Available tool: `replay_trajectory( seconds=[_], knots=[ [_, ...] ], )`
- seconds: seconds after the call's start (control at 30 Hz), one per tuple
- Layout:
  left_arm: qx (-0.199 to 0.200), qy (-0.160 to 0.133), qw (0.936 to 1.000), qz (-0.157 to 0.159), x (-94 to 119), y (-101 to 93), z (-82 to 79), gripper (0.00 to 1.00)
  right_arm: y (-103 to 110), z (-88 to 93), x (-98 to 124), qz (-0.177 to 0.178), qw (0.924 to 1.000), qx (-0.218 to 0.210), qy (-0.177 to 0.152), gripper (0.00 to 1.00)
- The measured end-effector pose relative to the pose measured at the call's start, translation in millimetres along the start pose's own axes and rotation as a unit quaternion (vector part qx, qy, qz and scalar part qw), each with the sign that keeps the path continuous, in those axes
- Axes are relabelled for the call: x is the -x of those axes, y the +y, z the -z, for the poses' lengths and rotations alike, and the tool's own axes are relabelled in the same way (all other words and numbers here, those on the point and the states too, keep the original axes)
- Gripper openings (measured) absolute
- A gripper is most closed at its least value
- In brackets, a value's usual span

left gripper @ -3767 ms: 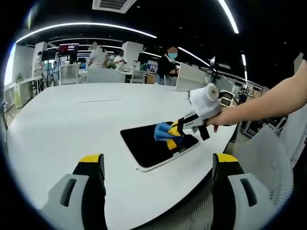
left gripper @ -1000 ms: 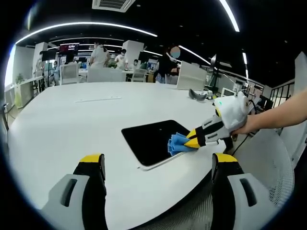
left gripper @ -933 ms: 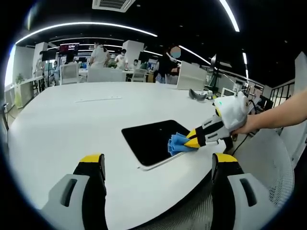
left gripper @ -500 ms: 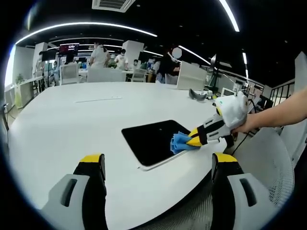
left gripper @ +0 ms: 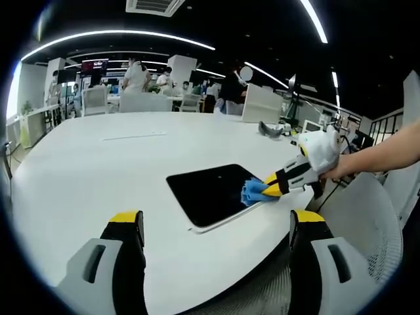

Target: Wipe the mirror surface with the cleaning cloth until all visible marks leave the cleaned area.

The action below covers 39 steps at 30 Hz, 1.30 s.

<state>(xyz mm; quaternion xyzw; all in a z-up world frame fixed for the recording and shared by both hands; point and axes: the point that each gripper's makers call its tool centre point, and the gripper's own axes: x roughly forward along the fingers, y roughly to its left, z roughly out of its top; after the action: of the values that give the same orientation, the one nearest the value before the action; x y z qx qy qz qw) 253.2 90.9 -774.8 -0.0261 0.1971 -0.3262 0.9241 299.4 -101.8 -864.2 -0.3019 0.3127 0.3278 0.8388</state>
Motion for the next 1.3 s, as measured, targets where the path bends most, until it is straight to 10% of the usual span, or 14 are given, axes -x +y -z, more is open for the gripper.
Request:
replay_trajectory(
  seconds=[1.3],
  knots=[
    [-0.002, 0.019, 0.9997, -0.012, -3, 10.2, 3.7, 0.93, -20, -12.6, -19, 0.011, 0.9984, -0.042, -0.037, 0.0]
  ],
)
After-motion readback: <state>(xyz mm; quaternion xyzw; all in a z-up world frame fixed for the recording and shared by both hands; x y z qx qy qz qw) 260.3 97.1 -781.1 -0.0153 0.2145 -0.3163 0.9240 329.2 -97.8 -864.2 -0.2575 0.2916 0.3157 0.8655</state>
